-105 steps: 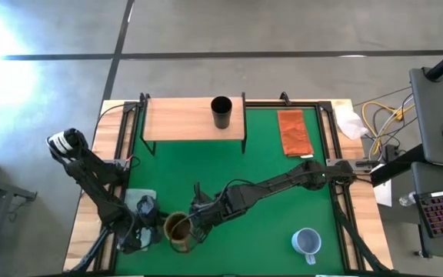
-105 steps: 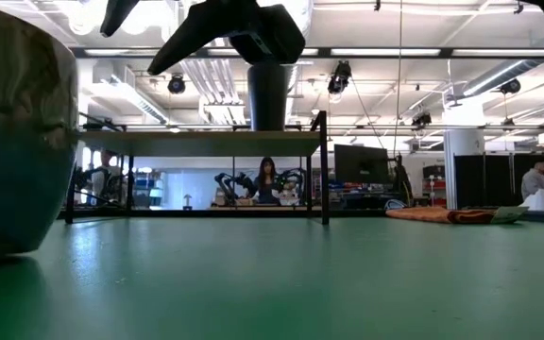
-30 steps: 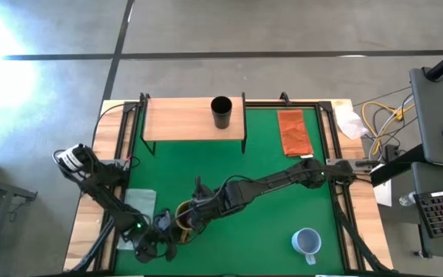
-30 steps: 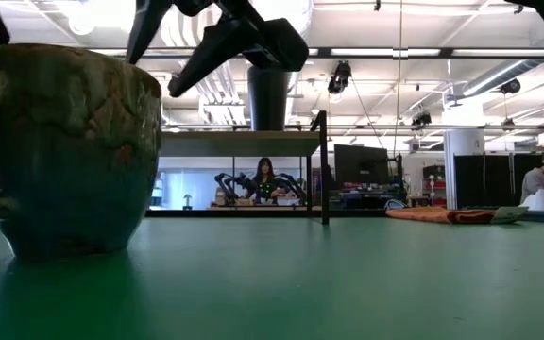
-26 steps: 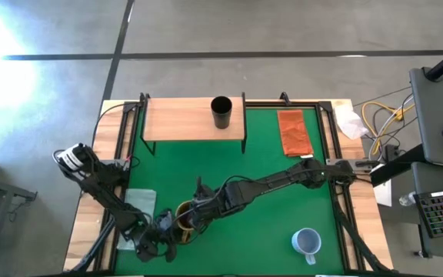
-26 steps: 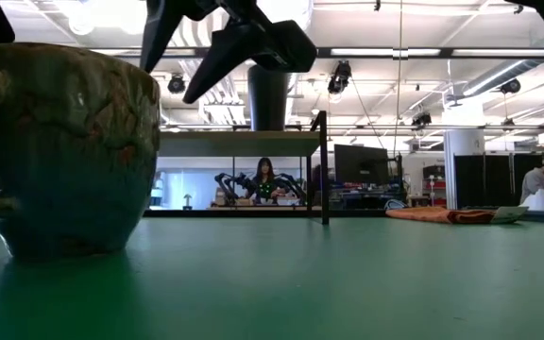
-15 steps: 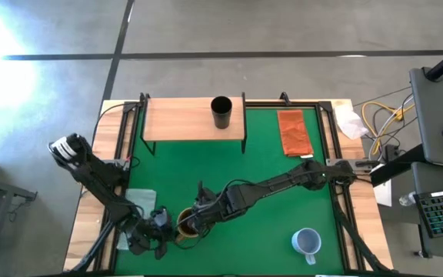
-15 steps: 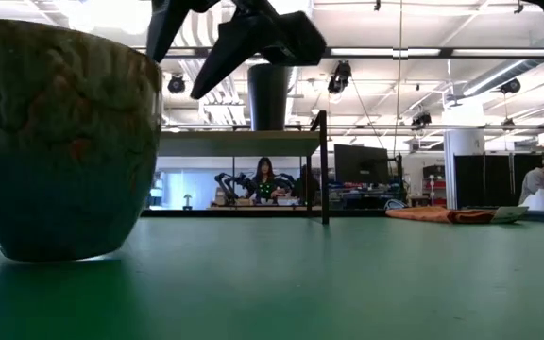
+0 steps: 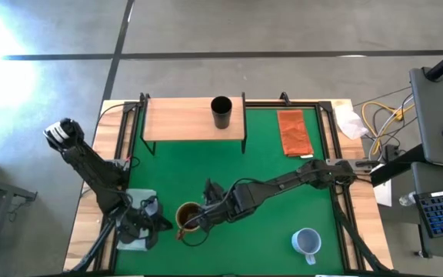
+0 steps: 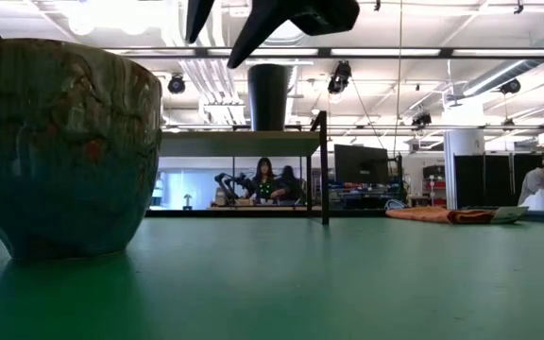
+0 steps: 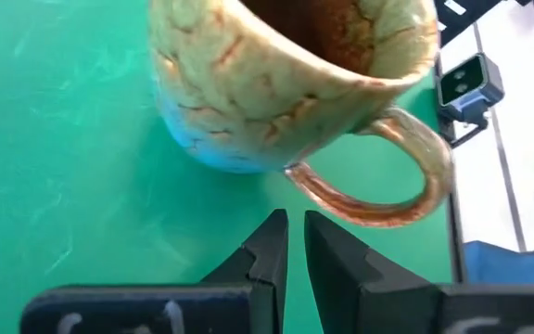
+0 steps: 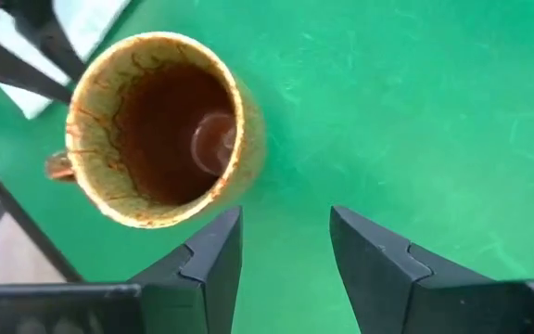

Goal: Stack small to large cups/mugs on shelf
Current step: Put the patterned brown mug on the shelf

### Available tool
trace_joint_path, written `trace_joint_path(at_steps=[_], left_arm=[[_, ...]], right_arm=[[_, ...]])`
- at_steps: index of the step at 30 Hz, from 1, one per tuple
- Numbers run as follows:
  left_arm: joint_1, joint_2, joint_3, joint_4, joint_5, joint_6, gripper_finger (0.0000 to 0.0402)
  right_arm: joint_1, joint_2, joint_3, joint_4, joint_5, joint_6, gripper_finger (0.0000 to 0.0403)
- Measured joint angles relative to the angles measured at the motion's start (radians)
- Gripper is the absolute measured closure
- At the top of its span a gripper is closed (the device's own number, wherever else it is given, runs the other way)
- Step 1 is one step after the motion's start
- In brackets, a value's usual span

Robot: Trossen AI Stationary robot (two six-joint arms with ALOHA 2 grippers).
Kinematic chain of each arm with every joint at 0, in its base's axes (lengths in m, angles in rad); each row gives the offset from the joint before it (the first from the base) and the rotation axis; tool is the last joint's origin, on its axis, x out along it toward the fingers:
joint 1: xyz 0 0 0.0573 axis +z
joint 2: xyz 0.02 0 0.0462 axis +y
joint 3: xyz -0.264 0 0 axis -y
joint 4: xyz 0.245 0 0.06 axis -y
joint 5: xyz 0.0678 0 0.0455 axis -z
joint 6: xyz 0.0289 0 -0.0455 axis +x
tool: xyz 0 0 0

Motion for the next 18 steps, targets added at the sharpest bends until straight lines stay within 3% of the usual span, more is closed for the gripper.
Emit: trace_joint_path(at_steps=[6, 18], left_arm=[[0.002, 0.016, -0.001, 0.109, -0.028, 0.015, 0.0375], [0.022, 0.176, 0.002, 0.342, -0.036, 0.03, 0.0375]], right_arm=[[0.024, 0.023, -0.006, 0.033, -0.019, 0.051, 0.0245], [0.023, 0.076, -0.014, 0.156, -0.06, 0.043, 0.0245]])
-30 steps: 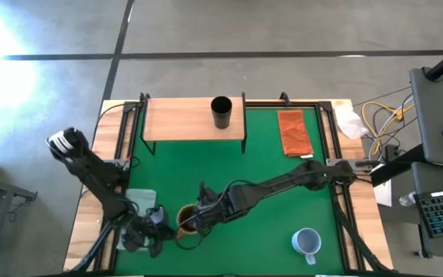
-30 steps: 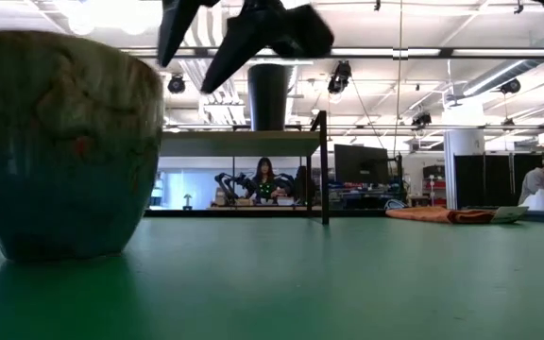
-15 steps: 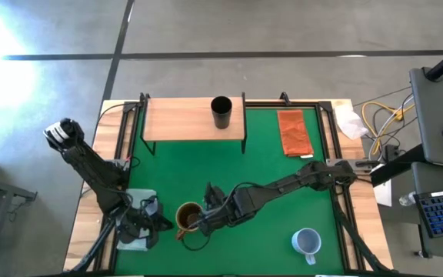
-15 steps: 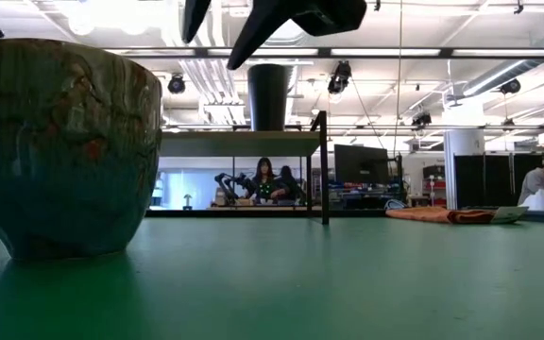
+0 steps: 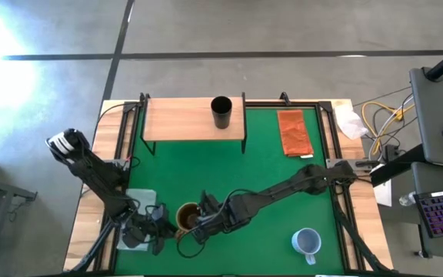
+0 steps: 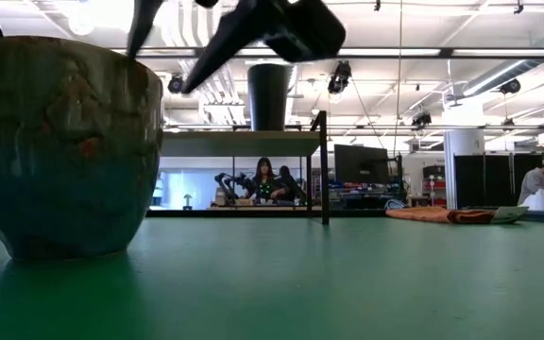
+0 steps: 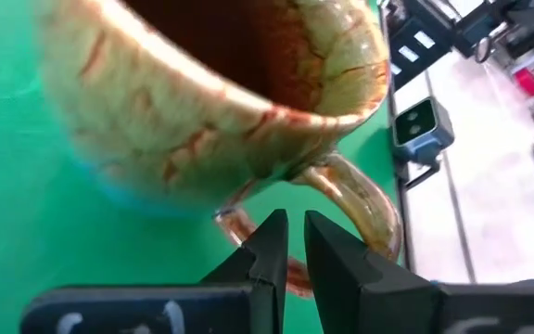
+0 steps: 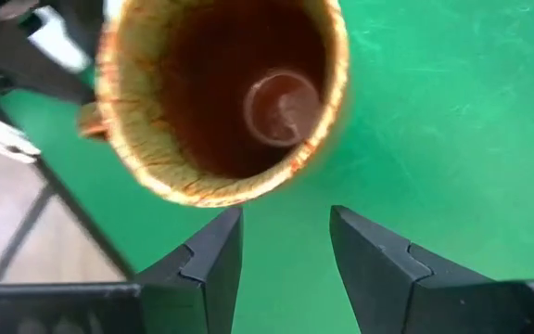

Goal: Stack small to large cups/mugs on shelf
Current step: Put the patterned brown mug on the shelf

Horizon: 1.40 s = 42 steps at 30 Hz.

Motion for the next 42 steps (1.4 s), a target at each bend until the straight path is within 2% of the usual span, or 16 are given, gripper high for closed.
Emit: trace_joint_path(at_steps=[8, 13, 21, 26, 33, 36, 42], left_arm=[[0.028, 0.102, 0.066, 0.031, 0.002, 0.007, 0.0375], [0.038, 0.117, 0.084, 0.023, 0.003, 0.028, 0.0375], [0.026, 0.064, 0.068, -0.063, 0.045, 0.023, 0.0375], [0.004, -0.007, 0.067, -0.254, 0.048, -0.065, 0.0375], [0.006, -0.111, 0.066, -0.427, -0.01, -0.082, 0.0375], [0.011, -0.14, 0.064, -0.457, -0.063, -0.082, 0.0375], [0.031, -0.159, 0.055, -0.48, -0.069, -0.081, 0.0375]], right_arm=[[-0.048, 0.003, -0.008, -0.004, 0.022, -0.071, 0.0245], [-0.078, 0.003, -0.006, -0.012, 0.02, -0.116, 0.0245], [-0.076, -0.011, -0.003, -0.047, 0.017, -0.154, 0.0245], [-0.075, -0.028, -0.003, -0.069, 0.016, -0.164, 0.0245], [-0.075, -0.036, -0.003, -0.003, 0.005, -0.162, 0.0245], [-0.075, -0.036, -0.003, 0.055, 0.005, -0.16, 0.0245], [-0.079, -0.036, -0.01, 0.081, 0.013, -0.174, 0.0245]])
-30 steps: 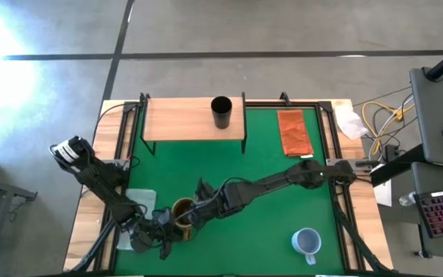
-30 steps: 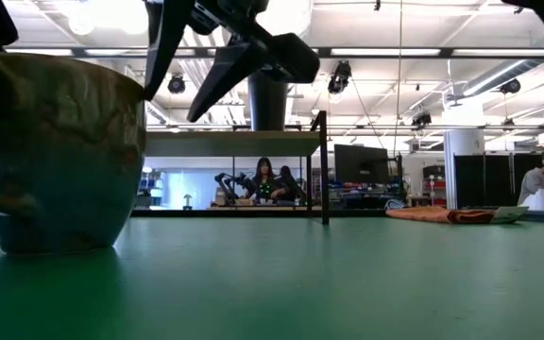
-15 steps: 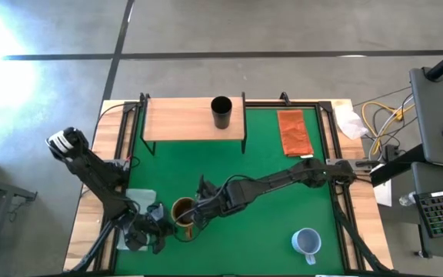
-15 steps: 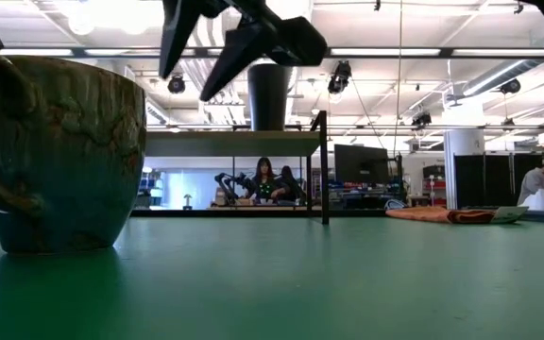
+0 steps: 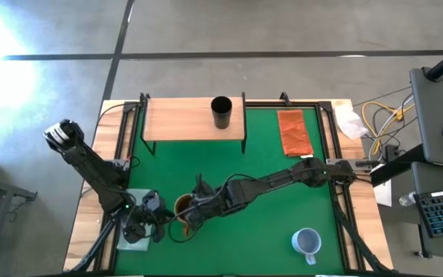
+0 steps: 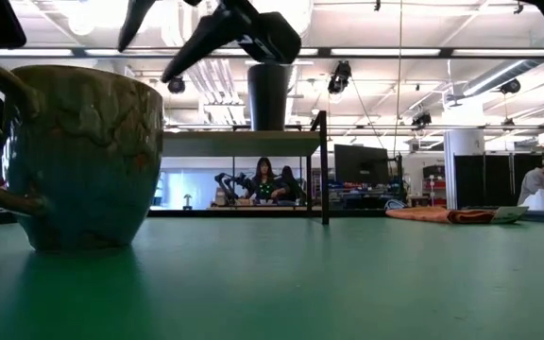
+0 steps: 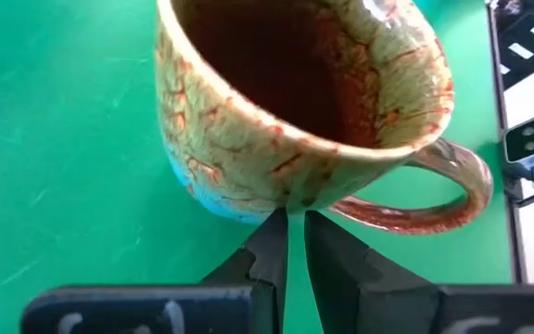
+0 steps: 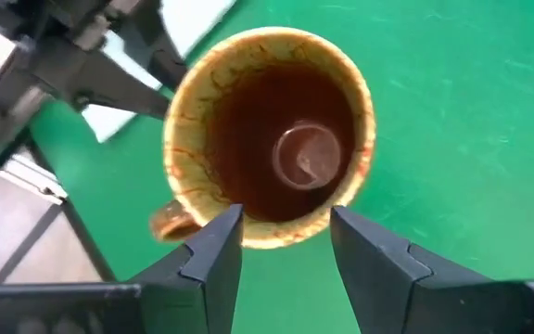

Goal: Stack small to large cups/mugs on shelf
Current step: Put the patterned brown mug on the shelf

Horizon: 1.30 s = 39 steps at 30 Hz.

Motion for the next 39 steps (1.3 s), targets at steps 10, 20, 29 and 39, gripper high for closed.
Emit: trace_joint_path(at_steps=[10, 20, 29, 39], left_arm=[[0.001, 0.025, 0.0, 0.018, 0.028, -0.001, 0.0375], [0.001, 0.032, 0.0, 0.03, 0.029, 0.0, 0.0375], [0.011, 0.032, -0.012, 0.023, 0.009, 0.003, 0.0375], [0.055, 0.026, -0.044, 0.033, 0.013, 0.006, 0.0375]], right_arm=[[-0.016, 0.002, -0.054, -0.005, 0.021, 0.001, 0.0245], [-0.035, 0.002, -0.13, 0.105, -0.031, 0.017, 0.0246], [-0.045, 0.002, -0.129, 0.105, -0.029, -0.014, 0.0246], [-0.084, 0.002, -0.126, 0.101, -0.026, -0.067, 0.0245]])
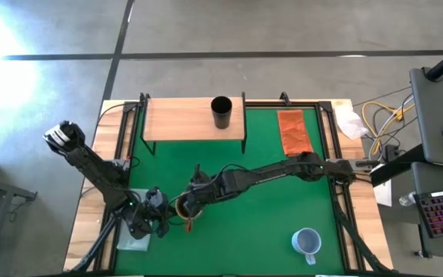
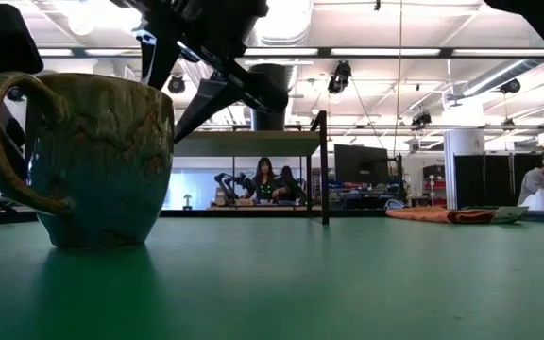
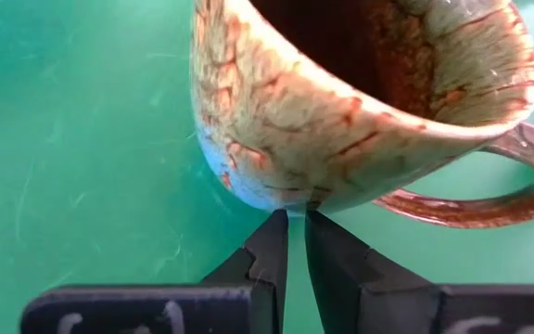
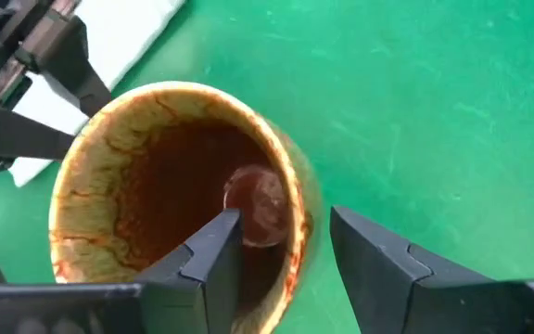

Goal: Stack small to large cups/mugs on shelf
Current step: Put the patterned brown mug on the shelf

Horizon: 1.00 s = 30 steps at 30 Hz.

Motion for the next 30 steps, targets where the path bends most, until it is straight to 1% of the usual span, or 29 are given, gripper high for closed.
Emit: trace_joint_path(at_steps=[5, 10, 12, 14, 18, 20, 22, 24, 26, 27, 28, 30], left_arm=[[-0.001, -0.059, -0.003, -0.001, 0.057, -0.006, 0.0375], [-0.001, -0.179, -0.003, -0.031, 0.104, -0.007, 0.0375], [-0.001, -0.236, -0.004, -0.035, 0.1, 0.0, 0.0375], [-0.001, -0.291, -0.004, -0.036, 0.092, 0.042, 0.0375], [0.0, -0.398, 0.008, -0.025, 0.029, 0.08, 0.0375], [0.004, -0.451, 0.012, 0.07, 0.007, 0.126, 0.0375], [0.017, -0.487, 0.005, 0.247, 0.012, 0.264, 0.0375], [0.042, -0.51, -0.009, 0.432, 0.093, 0.46, 0.0375], [0.085, -0.511, -0.017, 0.591, 0.19, 0.582, 0.0375], [0.116, -0.508, -0.018, 0.621, 0.226, 0.596, 0.0375], [0.153, -0.503, -0.019, 0.613, 0.265, 0.587, 0.0375], [0.237, -0.479, -0.019, 0.53, 0.373, 0.521, 0.0375]], right_arm=[[0.003, -0.005, 0.002, -0.003, 0.0, -0.023, 0.0245], [0.002, -0.018, 0.003, -0.008, 0.001, -0.03, 0.0245], [0.002, -0.019, 0.003, -0.012, 0.001, -0.032, 0.0245], [0.002, -0.022, 0.003, -0.025, 0.001, -0.032, 0.0245], [0.002, -0.048, 0.003, -0.085, 0.002, -0.048, 0.0245], [0.002, -0.07, 0.003, -0.105, 0.005, -0.07, 0.0245], [0.002, -0.094, 0.003, -0.11, 0.024, -0.099, 0.0245], [0.002, -0.129, 0.003, -0.112, 0.037, -0.127, 0.0245], [0.003, -0.17, 0.003, -0.116, 0.059, -0.15, 0.0245], [0.002, -0.19, 0.003, -0.123, 0.073, -0.153, 0.0245], [0.002, -0.212, 0.003, -0.133, 0.088, -0.155, 0.0245], [0.003, -0.253, 0.003, -0.177, 0.134, -0.155, 0.0245]])
